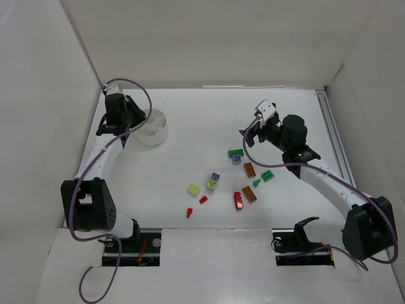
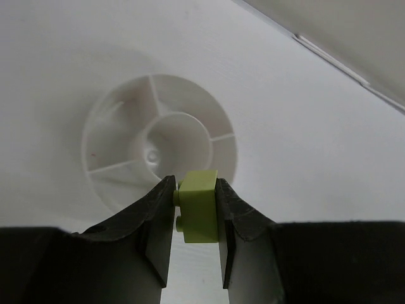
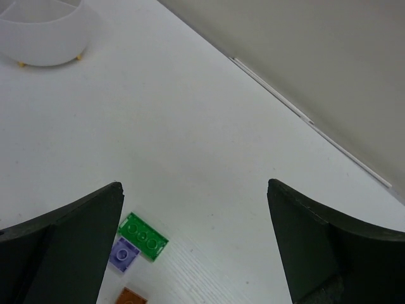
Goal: Sort the legos into containers by color
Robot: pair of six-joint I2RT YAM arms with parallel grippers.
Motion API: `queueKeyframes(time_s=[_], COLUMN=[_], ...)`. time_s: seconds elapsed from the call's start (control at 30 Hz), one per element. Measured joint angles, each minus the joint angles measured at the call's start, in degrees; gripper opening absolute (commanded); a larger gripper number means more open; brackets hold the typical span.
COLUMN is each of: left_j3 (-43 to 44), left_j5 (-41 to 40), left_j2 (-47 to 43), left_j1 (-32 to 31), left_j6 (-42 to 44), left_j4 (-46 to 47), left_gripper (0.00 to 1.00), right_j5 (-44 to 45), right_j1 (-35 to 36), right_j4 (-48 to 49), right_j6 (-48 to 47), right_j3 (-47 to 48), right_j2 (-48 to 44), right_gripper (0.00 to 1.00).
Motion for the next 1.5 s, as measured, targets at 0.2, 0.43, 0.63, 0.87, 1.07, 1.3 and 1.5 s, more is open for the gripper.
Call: queueKeyframes(time_s=[0.2, 0.43, 0.63, 0.87, 1.07, 1.3, 1.5], left_j3=[3.1, 9.2, 13.5, 13.5, 13.5, 13.5, 13.4], left_j5=[-6.0, -9.3, -10.1, -9.9, -9.4, -8.5, -7.4], left_j2=[3.7, 11.8, 18.4, 19.8, 19.8, 19.1, 15.2], left_j1=[4.6, 5.2, 5.2, 5.2, 5.2, 5.2, 5.2], left_j6=[-0.5, 0.3, 0.7, 1.0, 1.0, 1.9, 2.4], left_j4=[-1.8, -1.6, -2.1, -3.0, -3.0, -3.3, -4.3], left_gripper=[0.00, 0.00, 0.00, 0.15, 0.29, 0.54, 0.67], right_j5=[-0.1, -0.6, -0.7, -0.8, -1.4, -3.1, -3.7], right_j1=[-2.7, -5.0, -6.3, -7.2, -7.2, -7.2, -7.0], right_j4=[-0.3, -0.5, -0.9, -0.9, -0.9, -0.9, -1.7], right_j6=[0.9, 1.5, 1.7, 1.7, 1.7, 1.7, 1.7], right_j3=[0.0, 0.0, 0.0, 0.0, 0.0, 0.0, -1.2], right_j2=[0.3, 1.9, 2.0, 2.0, 2.0, 2.0, 1.7], right_gripper=[1.00, 1.00, 1.00, 1.00, 1.00, 1.00, 1.00])
